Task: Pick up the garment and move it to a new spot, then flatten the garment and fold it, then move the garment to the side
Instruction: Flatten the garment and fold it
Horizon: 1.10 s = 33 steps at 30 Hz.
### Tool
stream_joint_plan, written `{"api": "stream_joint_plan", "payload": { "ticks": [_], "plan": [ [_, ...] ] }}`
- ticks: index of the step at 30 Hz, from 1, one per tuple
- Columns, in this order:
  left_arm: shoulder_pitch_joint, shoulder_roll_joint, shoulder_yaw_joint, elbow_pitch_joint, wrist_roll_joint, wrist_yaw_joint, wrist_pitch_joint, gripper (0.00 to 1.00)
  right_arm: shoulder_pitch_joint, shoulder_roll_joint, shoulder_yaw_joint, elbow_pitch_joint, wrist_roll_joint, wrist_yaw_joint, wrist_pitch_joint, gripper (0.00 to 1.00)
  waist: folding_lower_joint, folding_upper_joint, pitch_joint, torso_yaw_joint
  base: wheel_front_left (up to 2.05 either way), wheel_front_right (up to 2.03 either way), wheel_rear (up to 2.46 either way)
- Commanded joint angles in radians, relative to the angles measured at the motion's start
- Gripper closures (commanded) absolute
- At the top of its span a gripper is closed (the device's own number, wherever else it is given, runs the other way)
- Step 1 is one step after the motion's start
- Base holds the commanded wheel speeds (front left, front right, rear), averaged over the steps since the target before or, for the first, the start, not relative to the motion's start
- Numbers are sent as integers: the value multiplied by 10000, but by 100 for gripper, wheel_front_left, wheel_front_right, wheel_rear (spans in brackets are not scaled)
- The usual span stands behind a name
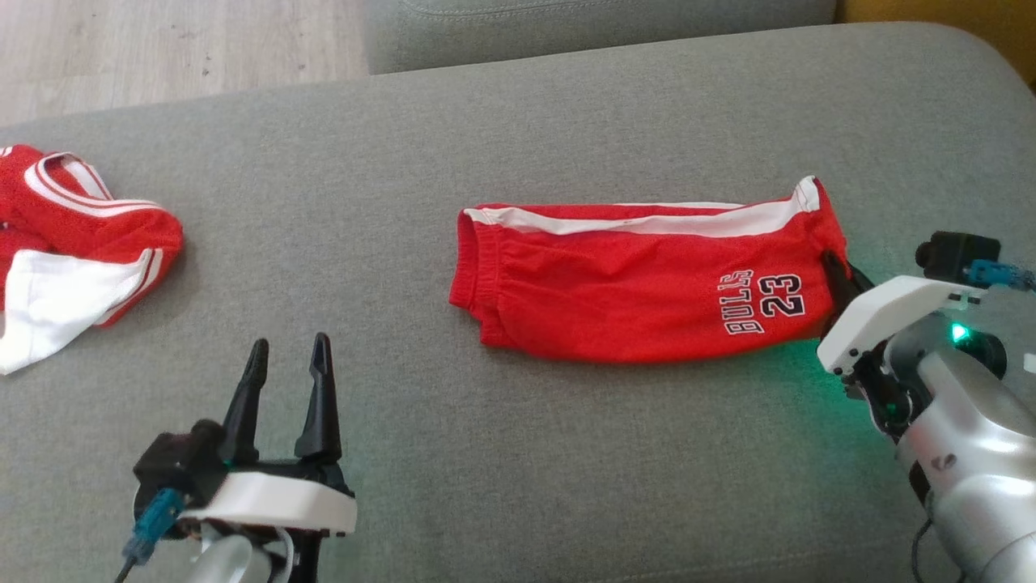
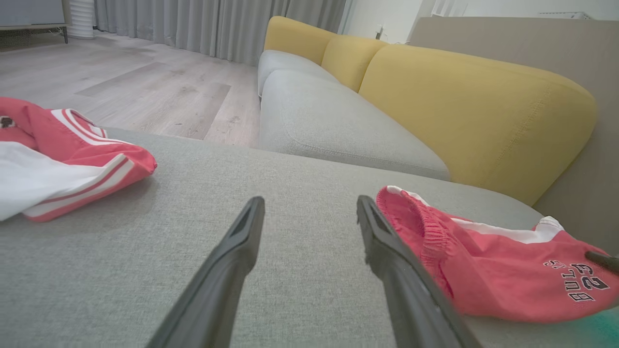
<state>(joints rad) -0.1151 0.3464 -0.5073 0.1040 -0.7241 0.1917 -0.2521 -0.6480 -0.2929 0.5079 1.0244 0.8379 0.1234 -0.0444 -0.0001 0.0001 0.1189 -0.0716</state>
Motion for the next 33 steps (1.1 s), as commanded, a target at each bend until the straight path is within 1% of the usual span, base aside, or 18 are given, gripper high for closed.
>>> {"api": "stream_joint_plan", "payload": {
  "ticks": [1, 6, 9, 12, 15, 16, 22, 23, 28, 33],
  "plan": [
    [-215, 128, 489, -208, 130, -75, -96, 0, -79, -68, 34, -321, 88, 73, -148, 100, 1, -1, 15, 57, 0, 0, 0],
    [-253, -42, 477, -127, 213, -192, -96, 0, -155, -117, -136, -383, 43, 73, -103, 100, 1, -1, 9, 379, 0, 0, 0],
    [-273, -142, 468, -91, 263, -254, -96, 0, -393, -15, -82, -657, -104, 73, -28, 100, 1, -1, -45, 631, 0, 0, 0],
    [-255, -254, 454, -39, 290, -316, -96, 0, -662, 253, 59, -1112, -252, 73, 135, 100, 1, -1, -133, 901, 0, 0, 0],
    [-240, -375, 422, 0, 296, -379, -97, 0, -877, 655, 278, -1612, -410, 73, 393, 100, 1, -1, -209, 1185, 0, 0, 0],
    [-240, -375, 422, 0, 296, -379, -97, 0, -877, 655, 278, -1612, -410, 73, 393, 100, 1, -1, -209, 1185, 0, 0, 0],
    [-295, -602, 356, 156, 321, -569, -97, 0, -1062, 1665, 613, -2274, -582, 73, 962, 100, 1, -1, -204, 1789, 0, 0, 0],
    [-329, -692, 342, 186, 348, -625, -97, 0, -1056, 1873, 761, -2279, -694, 73, 1173, 100, 1, -1, -155, 1994, 0, 0, 0],
    [-376, -870, 380, 322, 420, -763, -97, 0, -902, 2145, 999, -1950, -985, 73, 1572, 100, 1, -1, -77, 2421, 0, 0, 0],
    [-285, -1008, 510, 458, 506, -876, -97, 0, -762, 2286, 1237, -1887, -1062, 73, 1816, 100, 1, -1, -86, 2534, 0, 0, 0]
  ]
}}
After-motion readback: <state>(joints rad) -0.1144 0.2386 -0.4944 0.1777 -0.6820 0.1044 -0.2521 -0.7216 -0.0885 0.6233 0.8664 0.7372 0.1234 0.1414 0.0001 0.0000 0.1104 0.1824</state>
